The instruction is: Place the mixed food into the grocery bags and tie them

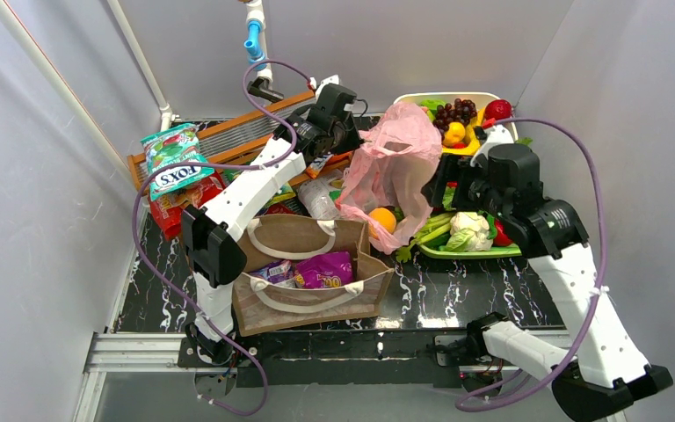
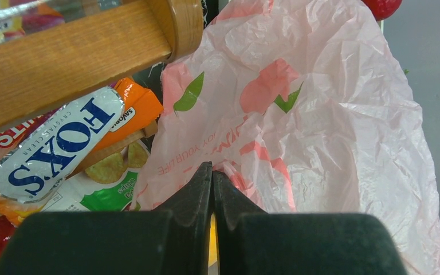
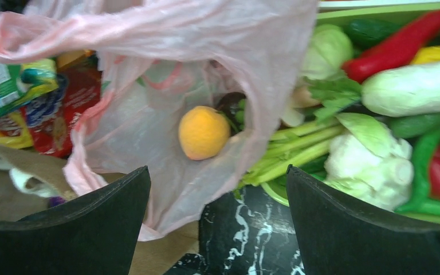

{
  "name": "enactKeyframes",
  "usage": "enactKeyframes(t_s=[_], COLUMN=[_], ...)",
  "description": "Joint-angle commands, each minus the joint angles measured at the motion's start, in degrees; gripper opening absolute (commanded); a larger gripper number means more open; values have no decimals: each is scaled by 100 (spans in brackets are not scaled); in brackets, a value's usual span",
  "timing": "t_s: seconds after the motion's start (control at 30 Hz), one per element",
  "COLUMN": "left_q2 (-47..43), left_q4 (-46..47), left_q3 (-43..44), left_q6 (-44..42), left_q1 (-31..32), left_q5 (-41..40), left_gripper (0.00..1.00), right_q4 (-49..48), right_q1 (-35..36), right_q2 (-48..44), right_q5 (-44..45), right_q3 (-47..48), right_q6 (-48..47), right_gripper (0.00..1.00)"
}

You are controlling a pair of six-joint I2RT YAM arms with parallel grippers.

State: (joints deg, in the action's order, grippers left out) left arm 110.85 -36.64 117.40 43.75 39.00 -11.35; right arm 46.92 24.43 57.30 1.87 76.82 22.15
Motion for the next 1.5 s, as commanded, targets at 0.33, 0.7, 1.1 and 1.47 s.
enactKeyframes(t_s=[0.33, 0.7, 1.1, 1.47], left_q2=[-597, -663, -746, -774], left_q4=[90, 155, 234, 271], left_q3=[-343, -440, -618, -675], left_q6=[31, 16, 5, 36], left_q1=[-83, -83, -110, -119], left_q5=[-14, 82, 107, 134], left_gripper=[0, 0, 0, 0], right_q4=[97, 58, 37, -96], right_q1=[-1233, -1881, -2824, -2930], right_q2=[-32, 1586, 2587, 3300], right_q5=[643, 1294, 1199, 971], right_q3=[-710, 101, 253, 485], right_q6=[528, 2015, 2091, 2122], right_gripper=[97, 98, 97, 95])
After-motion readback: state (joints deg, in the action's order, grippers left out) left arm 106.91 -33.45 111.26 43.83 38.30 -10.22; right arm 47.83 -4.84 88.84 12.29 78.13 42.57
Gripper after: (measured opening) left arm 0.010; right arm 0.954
